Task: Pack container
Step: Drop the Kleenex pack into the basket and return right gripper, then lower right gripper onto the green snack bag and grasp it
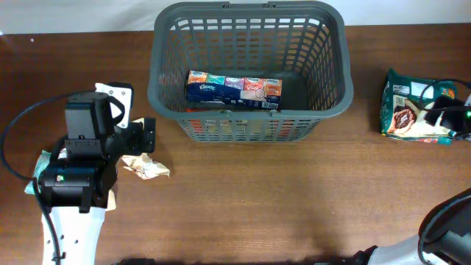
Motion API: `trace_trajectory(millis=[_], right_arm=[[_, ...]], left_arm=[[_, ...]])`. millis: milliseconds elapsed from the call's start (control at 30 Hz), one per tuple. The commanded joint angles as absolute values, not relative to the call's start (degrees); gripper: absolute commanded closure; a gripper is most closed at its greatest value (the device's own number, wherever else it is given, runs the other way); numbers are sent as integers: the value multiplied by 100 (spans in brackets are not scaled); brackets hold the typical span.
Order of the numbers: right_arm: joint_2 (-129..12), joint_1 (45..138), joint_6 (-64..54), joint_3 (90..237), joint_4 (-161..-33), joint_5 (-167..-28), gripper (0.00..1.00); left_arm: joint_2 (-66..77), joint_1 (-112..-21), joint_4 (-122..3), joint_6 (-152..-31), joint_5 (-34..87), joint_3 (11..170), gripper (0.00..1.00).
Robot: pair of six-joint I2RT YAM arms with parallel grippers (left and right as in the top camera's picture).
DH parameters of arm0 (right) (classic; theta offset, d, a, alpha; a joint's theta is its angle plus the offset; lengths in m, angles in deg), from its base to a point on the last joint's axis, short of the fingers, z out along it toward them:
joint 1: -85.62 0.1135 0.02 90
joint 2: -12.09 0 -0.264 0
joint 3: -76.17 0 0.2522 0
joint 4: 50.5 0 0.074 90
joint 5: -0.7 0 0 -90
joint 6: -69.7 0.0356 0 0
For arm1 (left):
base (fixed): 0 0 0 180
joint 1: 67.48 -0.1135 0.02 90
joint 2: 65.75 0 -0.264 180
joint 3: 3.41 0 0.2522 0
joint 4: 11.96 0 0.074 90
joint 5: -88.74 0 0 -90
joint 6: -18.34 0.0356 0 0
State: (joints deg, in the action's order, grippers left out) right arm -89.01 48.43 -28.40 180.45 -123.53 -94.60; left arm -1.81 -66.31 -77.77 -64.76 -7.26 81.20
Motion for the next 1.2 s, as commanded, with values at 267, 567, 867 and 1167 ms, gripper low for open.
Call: trace_trajectory(millis=[267, 567, 867, 1167], right_arm=[[-9108, 4838, -3037, 17992, -11369, -8346, 1], [-9445, 5280, -3590, 17992, -11328, -9821, 1], [-9475, 6392, -3699, 17992, -11122, -9351, 1], [-10015, 6528, -2984, 17990, -11218, -8525, 1]], left_arm=[[-175, -6614, -7805, -6380, -645, 8166, 1], [-172, -6614, -7825, -6382, -645, 8166, 1], [-168, -6614, -7829, -6382, -643, 8166, 1], [-168, -6614, -7827, -6382, -645, 8166, 1]])
